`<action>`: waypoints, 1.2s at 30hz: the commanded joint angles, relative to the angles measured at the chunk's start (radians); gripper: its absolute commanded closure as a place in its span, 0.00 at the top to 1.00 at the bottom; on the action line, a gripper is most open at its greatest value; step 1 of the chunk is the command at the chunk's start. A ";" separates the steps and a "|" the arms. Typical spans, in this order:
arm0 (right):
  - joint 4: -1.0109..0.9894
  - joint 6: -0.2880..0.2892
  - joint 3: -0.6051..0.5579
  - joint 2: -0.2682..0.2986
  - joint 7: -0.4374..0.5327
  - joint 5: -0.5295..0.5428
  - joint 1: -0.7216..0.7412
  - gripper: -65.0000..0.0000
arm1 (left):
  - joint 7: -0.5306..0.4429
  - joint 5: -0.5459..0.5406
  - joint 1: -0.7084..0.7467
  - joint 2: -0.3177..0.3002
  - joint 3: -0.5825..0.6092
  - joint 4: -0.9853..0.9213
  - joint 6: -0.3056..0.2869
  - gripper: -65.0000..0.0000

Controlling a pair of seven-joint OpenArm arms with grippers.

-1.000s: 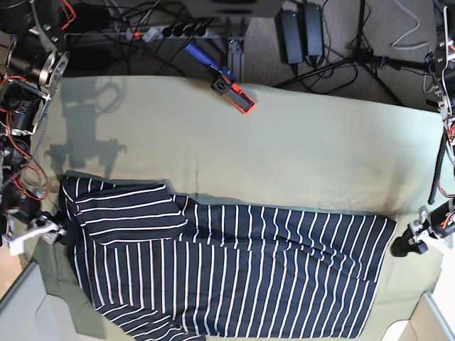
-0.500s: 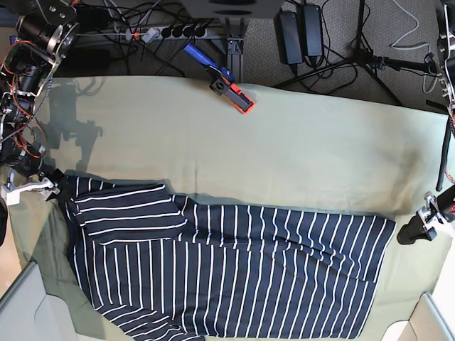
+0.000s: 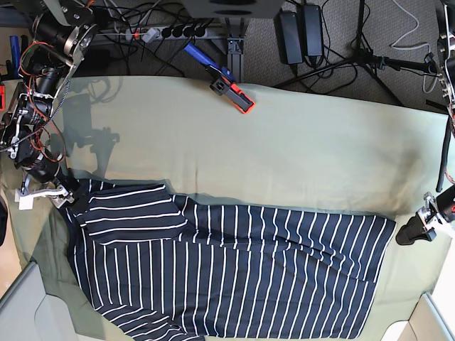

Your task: Fold the T-shirt properly

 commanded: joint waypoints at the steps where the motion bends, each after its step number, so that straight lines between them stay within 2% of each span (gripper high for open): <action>1: 0.017 0.068 -0.001 0.011 -0.002 0.005 0.016 0.68 | -0.033 -0.018 -0.026 -0.015 -0.005 0.015 -0.016 0.54; 4: 0.018 0.068 -0.001 0.011 0.024 0.004 0.016 0.68 | -0.087 0.051 -0.026 0.005 -0.005 0.015 -0.016 0.54; 5: 0.018 0.068 -0.001 0.011 0.028 0.004 0.016 0.64 | -0.096 0.069 -0.027 0.015 -0.005 0.015 -0.016 0.54; 7: 0.018 0.068 -0.001 0.011 0.029 0.004 0.016 0.44 | -0.117 0.102 -0.027 0.032 -0.005 0.015 -0.016 0.54; 10: 0.018 0.068 -0.001 0.011 0.029 0.004 0.016 0.00 | -0.184 0.201 -0.027 0.051 -0.005 0.015 -0.016 0.54; 11: 0.018 0.068 -0.001 0.011 0.031 0.004 0.016 0.00 | -0.203 0.225 -0.027 0.056 -0.005 0.015 -0.015 0.54; 18: 0.018 0.069 -0.001 0.011 0.031 0.005 0.016 0.00 | -0.281 0.369 -0.027 0.066 -0.005 0.015 0.101 0.54; 20: 0.018 0.069 -0.001 0.011 0.031 0.005 0.015 0.00 | -0.300 0.397 -0.027 0.066 -0.005 0.015 0.118 0.54; 26: 0.018 0.069 -0.001 0.011 0.031 0.008 0.013 0.00 | -0.301 0.378 -0.027 0.077 -0.005 0.015 0.118 0.54; 33: 0.018 0.069 -0.001 0.011 0.031 0.008 0.013 0.00 | -0.314 0.430 -0.027 0.150 -0.005 0.015 0.121 0.53; 36: 0.018 0.069 -0.001 0.011 0.029 0.008 0.013 0.00 | -0.335 0.434 -0.027 0.153 -0.005 0.015 0.167 0.52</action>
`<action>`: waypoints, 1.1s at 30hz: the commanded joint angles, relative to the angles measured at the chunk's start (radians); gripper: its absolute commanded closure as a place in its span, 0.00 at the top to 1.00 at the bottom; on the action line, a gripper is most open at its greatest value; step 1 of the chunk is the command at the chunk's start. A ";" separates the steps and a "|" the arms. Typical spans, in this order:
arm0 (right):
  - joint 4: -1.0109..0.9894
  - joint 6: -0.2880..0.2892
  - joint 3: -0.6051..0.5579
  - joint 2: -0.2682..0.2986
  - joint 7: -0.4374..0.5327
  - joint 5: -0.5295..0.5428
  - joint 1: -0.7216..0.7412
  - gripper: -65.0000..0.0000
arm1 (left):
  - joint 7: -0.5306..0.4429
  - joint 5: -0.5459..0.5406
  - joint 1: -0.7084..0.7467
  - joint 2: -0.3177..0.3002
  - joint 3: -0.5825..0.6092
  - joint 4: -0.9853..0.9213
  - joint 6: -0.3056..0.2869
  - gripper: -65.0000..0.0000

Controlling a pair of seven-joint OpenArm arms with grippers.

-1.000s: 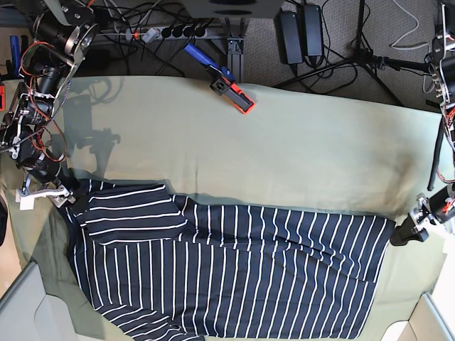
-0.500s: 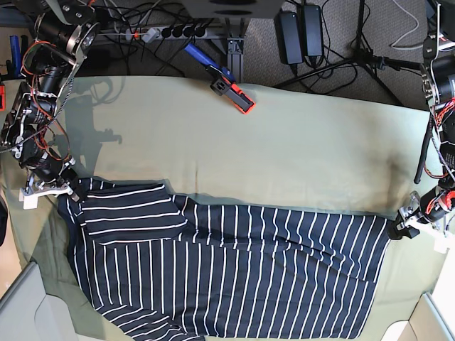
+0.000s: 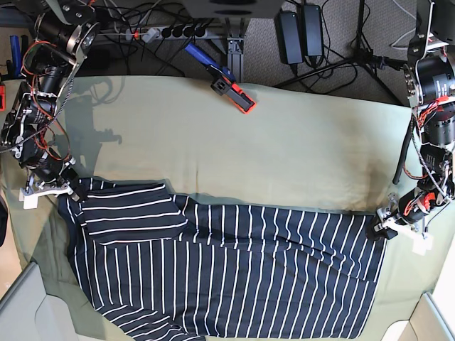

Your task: Fold the T-shirt properly

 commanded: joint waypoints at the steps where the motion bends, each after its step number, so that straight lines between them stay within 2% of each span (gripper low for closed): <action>1: 0.016 0.069 0.001 0.017 0.012 0.018 0.016 0.00 | -0.028 0.003 -0.027 -0.026 -0.004 0.015 0.015 0.47; 5: 0.016 0.069 0.001 0.021 0.010 0.042 0.017 0.00 | -0.030 0.020 -0.028 -0.032 -0.004 0.015 0.005 0.01; 6: 0.018 0.071 0.001 0.024 0.005 0.053 0.017 0.00 | -0.025 0.016 -0.028 -0.035 -0.004 0.015 -0.031 0.00; 8: 0.032 0.071 0.001 0.029 -0.016 0.060 0.016 0.00 | 0.002 -0.016 -0.027 -0.044 -0.004 0.015 -0.148 0.00; 9: 0.043 0.071 0.001 0.031 -0.035 0.060 0.016 0.00 | 0.023 -0.033 -0.027 -0.049 -0.004 0.015 -0.172 0.00; 15: 0.148 0.072 0.002 0.051 -0.155 0.107 -0.008 0.00 | 0.192 -0.167 -0.020 -0.095 -0.002 0.020 -0.172 0.00; 19: 0.235 0.072 0.002 0.062 -0.161 0.108 -0.069 0.00 | 0.266 -0.231 0.026 -0.135 -0.002 0.068 -0.172 0.00; 27: 0.354 0.072 0.001 0.093 -0.166 0.123 -0.198 0.00 | 0.327 -0.343 0.200 -0.224 -0.002 0.284 -0.172 0.00; 33: 0.426 0.072 0.002 0.134 -0.175 0.126 -0.305 0.00 | 0.364 -0.395 0.298 -0.299 -0.002 0.364 -0.172 0.00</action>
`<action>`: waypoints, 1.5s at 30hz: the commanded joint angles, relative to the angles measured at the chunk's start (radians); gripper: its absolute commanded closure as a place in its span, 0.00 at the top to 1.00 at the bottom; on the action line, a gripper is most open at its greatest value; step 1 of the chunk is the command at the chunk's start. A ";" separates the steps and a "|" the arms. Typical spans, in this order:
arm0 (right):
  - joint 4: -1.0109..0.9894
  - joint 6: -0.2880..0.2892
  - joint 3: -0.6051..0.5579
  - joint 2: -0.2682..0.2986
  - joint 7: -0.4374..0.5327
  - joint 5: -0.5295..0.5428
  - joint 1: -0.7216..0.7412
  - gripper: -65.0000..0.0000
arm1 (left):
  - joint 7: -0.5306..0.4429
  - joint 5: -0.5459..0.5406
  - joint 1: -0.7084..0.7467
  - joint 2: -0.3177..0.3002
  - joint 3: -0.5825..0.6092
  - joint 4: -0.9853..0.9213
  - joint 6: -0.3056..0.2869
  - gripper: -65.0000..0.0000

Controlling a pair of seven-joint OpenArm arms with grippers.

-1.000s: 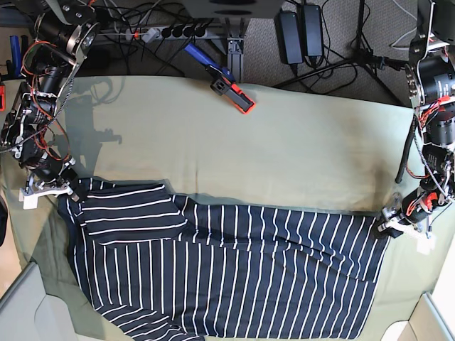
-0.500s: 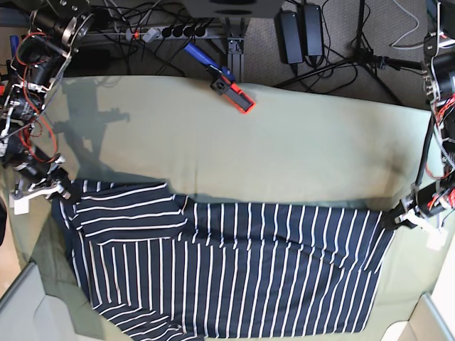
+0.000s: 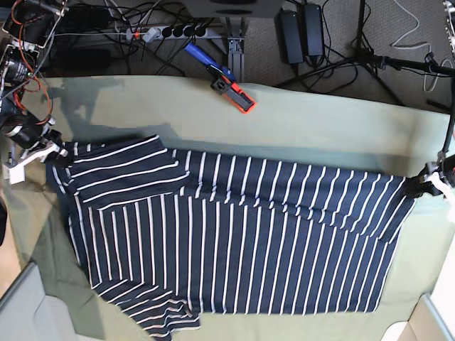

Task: Fold the T-shirt properly
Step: 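Pull the shirt back with both grippers toward the robot, spreading it flat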

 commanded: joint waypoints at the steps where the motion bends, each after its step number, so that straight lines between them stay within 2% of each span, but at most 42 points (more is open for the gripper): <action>1: 0.029 0.068 0.009 0.034 0.016 0.016 -0.008 0.00 | -0.013 -0.018 -0.002 -0.038 -0.007 0.024 -0.019 0.00; 9: 0.114 0.068 0.013 0.054 0.004 0.026 -0.157 0.00 | 0.006 -0.069 0.130 -0.078 -0.007 0.093 -0.019 0.00; 19: 0.154 0.068 0.071 0.054 0.005 0.042 -0.289 0.00 | 0.015 -0.069 0.265 -0.081 -0.009 0.215 -0.019 0.00; 24: 0.155 0.068 0.122 0.058 0.000 0.051 -0.302 0.00 | 0.027 -0.066 0.278 -0.081 -0.009 0.221 -0.019 0.00; 33: 0.156 0.068 0.127 0.071 0.001 0.052 -0.330 0.00 | 0.040 -0.068 0.278 -0.098 -0.009 0.222 -0.019 0.00; 40: 0.156 0.068 0.127 0.071 0.001 0.050 -0.333 0.00 | 0.066 -0.113 0.310 -0.136 -0.009 0.222 -0.019 0.00; 45: 0.156 0.068 0.127 0.071 0.013 0.006 -0.332 0.00 | 0.066 -0.159 0.320 -0.136 -0.009 0.222 -0.019 0.00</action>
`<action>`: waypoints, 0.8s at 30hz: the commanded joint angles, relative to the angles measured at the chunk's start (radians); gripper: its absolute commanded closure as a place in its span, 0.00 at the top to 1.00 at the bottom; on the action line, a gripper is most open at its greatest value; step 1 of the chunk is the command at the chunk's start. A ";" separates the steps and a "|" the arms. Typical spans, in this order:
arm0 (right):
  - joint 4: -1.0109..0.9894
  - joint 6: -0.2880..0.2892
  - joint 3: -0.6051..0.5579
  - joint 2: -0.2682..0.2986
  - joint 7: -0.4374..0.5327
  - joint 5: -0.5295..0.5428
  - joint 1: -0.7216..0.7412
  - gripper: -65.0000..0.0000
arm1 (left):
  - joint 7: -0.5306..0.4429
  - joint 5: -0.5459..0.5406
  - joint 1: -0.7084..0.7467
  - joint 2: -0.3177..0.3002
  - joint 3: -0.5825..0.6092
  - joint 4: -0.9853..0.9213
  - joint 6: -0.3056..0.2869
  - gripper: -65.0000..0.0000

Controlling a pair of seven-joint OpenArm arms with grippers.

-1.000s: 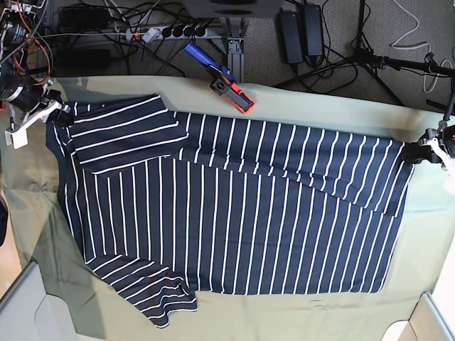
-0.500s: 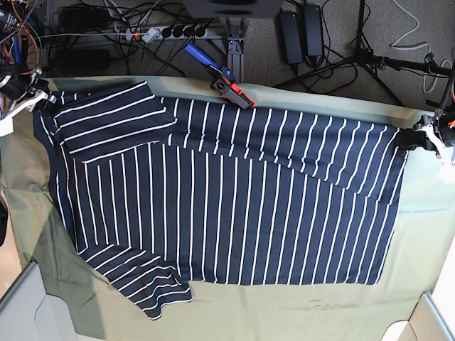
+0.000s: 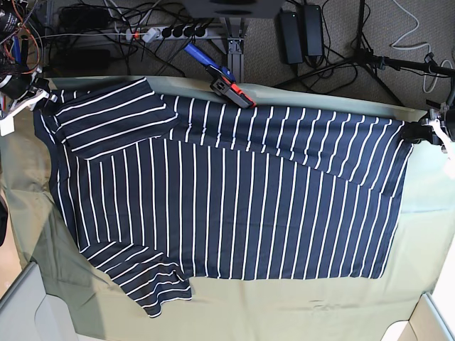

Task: Fold the T-shirt properly
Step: 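Pull the shirt back with both grippers toward the robot, spreading it flat, then open both grippers and lift them off the shirt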

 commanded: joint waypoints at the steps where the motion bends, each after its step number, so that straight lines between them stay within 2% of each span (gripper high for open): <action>1: 0.015 0.064 0.017 0.027 0.027 -0.025 -0.002 0.00 | -0.007 -0.012 -0.010 -0.035 -0.013 0.010 -0.019 0.00; 3: 0.015 0.064 0.017 0.027 0.027 -0.027 -0.002 0.00 | -0.007 -0.035 -0.010 -0.035 -0.013 0.010 -0.019 0.00; 4: 0.015 0.065 0.017 0.027 0.027 -0.027 -0.002 0.06 | -0.007 -0.042 -0.010 -0.035 -0.013 0.010 -0.019 0.00; 7: 0.015 0.064 0.017 0.027 0.045 -0.053 -0.002 0.58 | 0.015 -0.042 -0.010 -0.035 -0.013 0.012 -0.019 0.33; 8: 0.015 0.064 0.017 0.027 0.045 -0.052 -0.002 0.69 | 0.029 -0.042 -0.010 -0.035 -0.013 0.014 -0.019 0.41; 9: 0.015 0.064 0.017 0.027 0.045 -0.052 -0.002 0.68 | 0.031 -0.042 -0.010 -0.035 -0.013 0.021 -0.019 0.44; 12: 0.019 0.064 0.029 0.027 0.049 -0.052 0.001 0.68 | 0.039 -0.045 -0.010 -0.035 -0.028 0.053 -0.019 0.45; 17: 0.071 0.063 0.112 0.031 0.044 -0.018 0.024 0.68 | 0.035 -0.071 -0.010 -0.035 -0.143 0.149 -0.019 0.45; 21: 0.071 0.063 0.112 0.068 0.052 -0.027 0.137 0.68 | 0.023 -0.071 -0.010 -0.035 -0.222 0.240 -0.019 0.45; 24: 0.039 0.051 0.074 0.100 0.073 -0.073 0.264 0.68 | 0.024 -0.063 -0.010 -0.035 -0.226 0.297 -0.019 0.45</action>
